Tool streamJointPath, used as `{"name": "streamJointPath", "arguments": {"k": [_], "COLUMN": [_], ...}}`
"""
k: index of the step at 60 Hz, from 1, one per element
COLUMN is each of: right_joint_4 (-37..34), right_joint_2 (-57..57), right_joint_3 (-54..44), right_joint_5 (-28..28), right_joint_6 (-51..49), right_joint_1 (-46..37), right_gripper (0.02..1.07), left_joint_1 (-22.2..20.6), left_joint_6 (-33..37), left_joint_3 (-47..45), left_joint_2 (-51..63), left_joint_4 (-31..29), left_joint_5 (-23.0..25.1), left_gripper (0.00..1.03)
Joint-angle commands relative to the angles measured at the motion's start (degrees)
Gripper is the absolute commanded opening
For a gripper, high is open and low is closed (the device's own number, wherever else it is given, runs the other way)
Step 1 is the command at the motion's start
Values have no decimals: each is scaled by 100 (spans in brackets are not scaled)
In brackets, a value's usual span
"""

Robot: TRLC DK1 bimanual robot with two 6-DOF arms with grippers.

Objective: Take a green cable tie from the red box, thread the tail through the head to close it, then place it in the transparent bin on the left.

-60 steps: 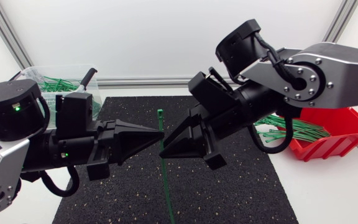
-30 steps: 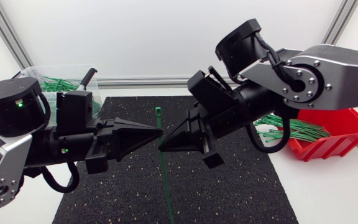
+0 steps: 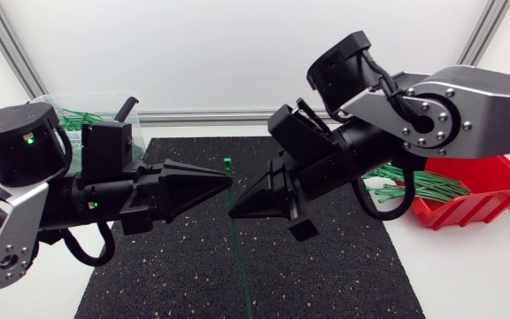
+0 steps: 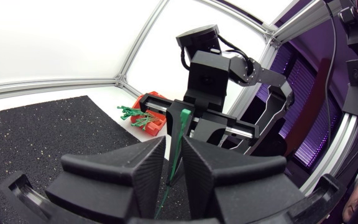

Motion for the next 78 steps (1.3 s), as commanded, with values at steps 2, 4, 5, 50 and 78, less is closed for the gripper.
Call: {"name": "streamJointPath", "arguments": {"k": [2, 4, 5, 50, 78], "right_joint_4": [-46, -46, -46, -46, -37], "right_joint_2": [123, 123, 123, 211, 70], "right_joint_3": [-124, -133, -133, -168, -195], "right_joint_5": [38, 47, 47, 55, 47], "right_joint_6": [134, 134, 134, 143, 169], "right_joint_1": [16, 16, 16, 25, 34], "right_gripper": [8, 8, 8, 8, 8], "left_joint_1": [51, 51, 51, 34, 16], "left_joint_6": [-196, -231, -240, -319, -433], "left_joint_3": [180, 180, 189, 171, 136], "left_joint_2": [87, 87, 87, 122, 104], "left_joint_4": [130, 156, 165, 192, 183], "left_joint_5": [89, 89, 89, 142, 142], "left_gripper": [22, 22, 22, 4, 7]}}
